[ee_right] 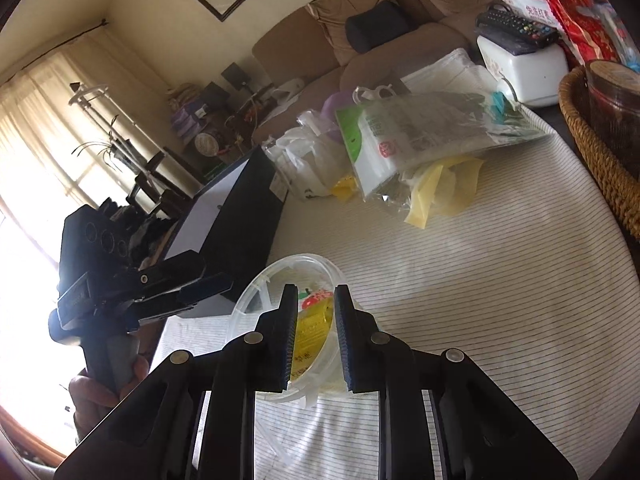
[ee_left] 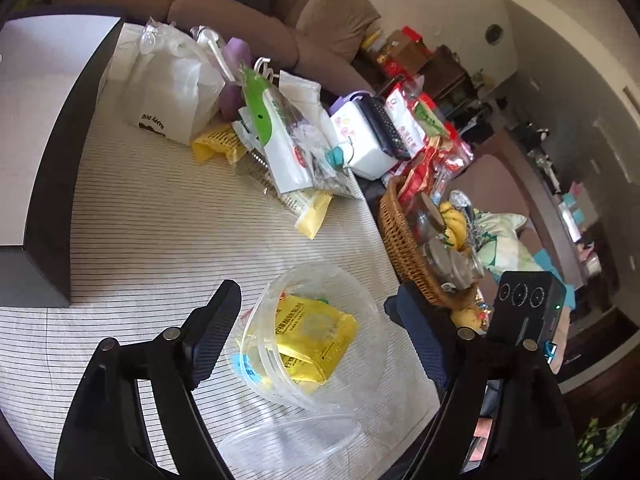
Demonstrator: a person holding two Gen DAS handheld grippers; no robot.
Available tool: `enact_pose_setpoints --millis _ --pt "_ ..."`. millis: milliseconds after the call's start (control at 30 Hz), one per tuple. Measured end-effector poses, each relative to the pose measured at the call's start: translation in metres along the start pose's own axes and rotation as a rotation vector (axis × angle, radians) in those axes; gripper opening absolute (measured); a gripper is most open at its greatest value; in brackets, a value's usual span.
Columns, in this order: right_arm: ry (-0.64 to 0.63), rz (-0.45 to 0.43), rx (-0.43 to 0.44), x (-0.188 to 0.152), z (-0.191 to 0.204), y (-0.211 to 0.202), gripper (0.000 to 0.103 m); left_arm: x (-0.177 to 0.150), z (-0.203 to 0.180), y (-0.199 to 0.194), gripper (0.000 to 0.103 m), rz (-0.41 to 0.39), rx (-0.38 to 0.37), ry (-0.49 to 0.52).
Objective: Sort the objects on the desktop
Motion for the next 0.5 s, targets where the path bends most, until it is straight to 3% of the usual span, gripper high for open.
enact_pose_setpoints --millis 67,167,267,300,400,500 --pt "-0.040 -0.013 0.009 -0.001 0.008 -0.009 0.021 0.000 -0.003 -0.012 0.079 -0.016 -0.010 0.029" --pt "-0.113 -0.005 0.008 -0.010 0.022 -0.026 0.024 -0.007 0.008 -0.029 0.079 -0.015 0.060 0.060" --pt "-0.110 0.035 0.029 -0.027 0.023 -0.040 0.049 -0.022 0.032 -0.036 0.079 0.017 0.072 0.035" --pt "-0.104 0.053 0.033 -0.035 0.020 -0.042 0.054 -0.030 0.043 -0.033 0.079 0.044 0.070 0.010" --pt "-0.049 0.139 0.075 -0.059 0.010 -0.037 0.056 -0.063 0.074 -0.011 0.079 0.182 0.011 -0.101" --pt "-0.045 0.227 0.081 -0.078 0.007 -0.018 0.058 -0.085 0.079 0.012 0.079 0.278 0.003 -0.081"
Point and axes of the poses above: each gripper's, at about its wrist camera, not at the fingertips, and y roughly the way its jaws point, z to its left, x to its top, the point moved 4 cm from there along y, roughly the way its jaws point, and after that the axes turned 8 degrees about x, right-handed, at the moved point
